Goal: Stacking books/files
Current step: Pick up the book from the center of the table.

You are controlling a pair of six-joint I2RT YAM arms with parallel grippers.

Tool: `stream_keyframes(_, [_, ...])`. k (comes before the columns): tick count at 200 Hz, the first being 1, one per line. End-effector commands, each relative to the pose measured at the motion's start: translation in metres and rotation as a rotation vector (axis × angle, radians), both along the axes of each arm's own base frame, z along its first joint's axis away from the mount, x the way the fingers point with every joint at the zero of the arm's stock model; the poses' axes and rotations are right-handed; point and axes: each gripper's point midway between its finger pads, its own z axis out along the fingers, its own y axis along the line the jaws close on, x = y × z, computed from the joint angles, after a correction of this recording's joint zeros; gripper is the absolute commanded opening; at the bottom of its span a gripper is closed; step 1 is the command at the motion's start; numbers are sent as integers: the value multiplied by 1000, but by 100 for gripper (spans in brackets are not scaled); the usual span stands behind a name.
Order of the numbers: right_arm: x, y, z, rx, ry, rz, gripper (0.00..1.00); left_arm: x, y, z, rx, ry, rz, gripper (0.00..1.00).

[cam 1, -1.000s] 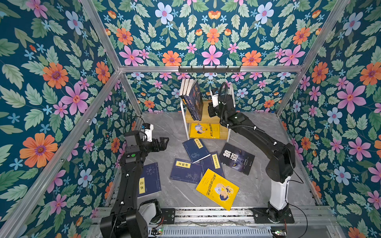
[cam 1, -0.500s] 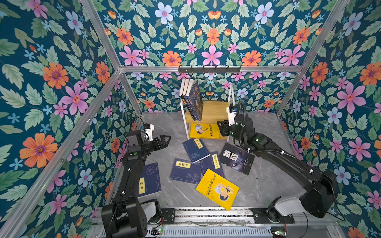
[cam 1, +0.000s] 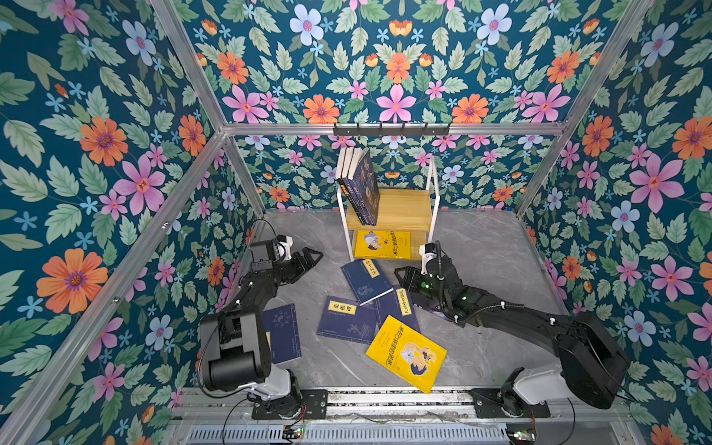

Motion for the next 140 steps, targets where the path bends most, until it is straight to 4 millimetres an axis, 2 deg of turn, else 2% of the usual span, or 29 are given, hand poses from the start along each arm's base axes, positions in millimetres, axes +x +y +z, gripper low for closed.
stream_keyframes(1, [5,13,8,181,36,-36,61,14,-2,-10,-56,34,15,97])
stream_keyframes(35, [-3,37,-13,244,113,-20,62,26,-14,-34,-137,117,-7,94])
stream_keyframes(53, [-3,45,-33,290,196,-45,61,34,-23,-48,-144,167,-34,90])
stream_keyframes(59, [-4,48,-34,323,219,-57,61,35,-26,-52,-138,183,-45,89])
stream_keyframes(61, [-5,49,-46,315,242,-62,61,36,-27,-53,-137,190,-49,89])
stream_keyframes(68, [-6,54,-52,342,261,-67,60,38,-30,-57,-130,204,-60,87])
stream_keyframes(95, [-12,73,-70,417,331,-78,57,45,-40,-76,-138,276,-88,72])
stream_keyframes(105, [-14,78,-75,452,361,-85,55,46,-42,-82,-125,296,-92,61])
stream_keyframes(113, [-16,81,-78,476,381,-95,55,46,-42,-87,-110,313,-88,56])
stream_keyframes(140, [-23,86,-88,460,406,-113,55,45,-46,-108,-70,381,-80,53])
